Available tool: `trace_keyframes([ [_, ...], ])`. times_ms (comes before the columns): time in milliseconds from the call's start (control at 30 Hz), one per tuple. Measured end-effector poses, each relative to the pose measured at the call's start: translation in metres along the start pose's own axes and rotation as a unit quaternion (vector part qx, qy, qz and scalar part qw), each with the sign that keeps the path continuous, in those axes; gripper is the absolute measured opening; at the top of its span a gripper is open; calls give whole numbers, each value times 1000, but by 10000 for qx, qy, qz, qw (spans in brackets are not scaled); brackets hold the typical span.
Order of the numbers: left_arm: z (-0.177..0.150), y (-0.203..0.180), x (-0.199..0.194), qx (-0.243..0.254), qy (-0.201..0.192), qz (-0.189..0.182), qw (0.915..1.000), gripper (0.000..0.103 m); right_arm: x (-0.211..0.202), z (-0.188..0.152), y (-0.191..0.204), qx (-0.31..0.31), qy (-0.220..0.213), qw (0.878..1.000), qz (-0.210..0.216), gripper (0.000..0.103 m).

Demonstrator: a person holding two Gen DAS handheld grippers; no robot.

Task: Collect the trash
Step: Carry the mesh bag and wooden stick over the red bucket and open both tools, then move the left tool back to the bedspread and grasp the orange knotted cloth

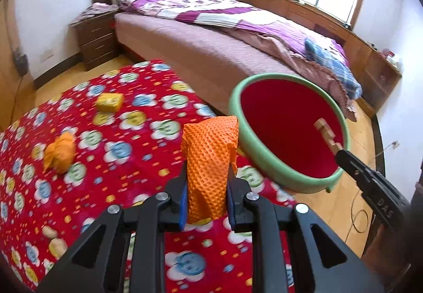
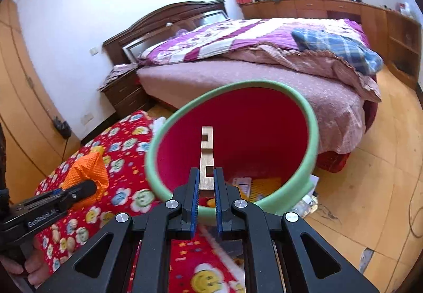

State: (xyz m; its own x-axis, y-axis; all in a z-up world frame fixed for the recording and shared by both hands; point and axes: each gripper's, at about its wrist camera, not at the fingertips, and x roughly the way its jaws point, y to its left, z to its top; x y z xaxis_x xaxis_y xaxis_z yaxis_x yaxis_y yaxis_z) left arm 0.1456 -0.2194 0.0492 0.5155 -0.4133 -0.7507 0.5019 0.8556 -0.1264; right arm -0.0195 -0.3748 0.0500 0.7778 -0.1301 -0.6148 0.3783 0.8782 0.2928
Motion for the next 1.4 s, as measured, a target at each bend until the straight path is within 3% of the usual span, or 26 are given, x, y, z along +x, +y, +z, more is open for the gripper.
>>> trace_keyframes([
  [600,33,-60,35,569,-120,-391,9975,23,13,3,-35,194,-119,9997,10,12],
  [733,35,-69,39,709,-137,-348,9968,37,12,3,-39,233,-119,9996,47,12],
  [833,35,-71,42,700,-109,-378,9968,44,12,3,-41,254,-126,9996,67,12],
  [1033,35,-65,41,503,-90,-498,9975,44,12,2,-42,261,-102,9996,103,13],
  [1400,30,-41,23,361,-160,-293,9988,44,2,1,-27,159,-126,9997,166,23],
])
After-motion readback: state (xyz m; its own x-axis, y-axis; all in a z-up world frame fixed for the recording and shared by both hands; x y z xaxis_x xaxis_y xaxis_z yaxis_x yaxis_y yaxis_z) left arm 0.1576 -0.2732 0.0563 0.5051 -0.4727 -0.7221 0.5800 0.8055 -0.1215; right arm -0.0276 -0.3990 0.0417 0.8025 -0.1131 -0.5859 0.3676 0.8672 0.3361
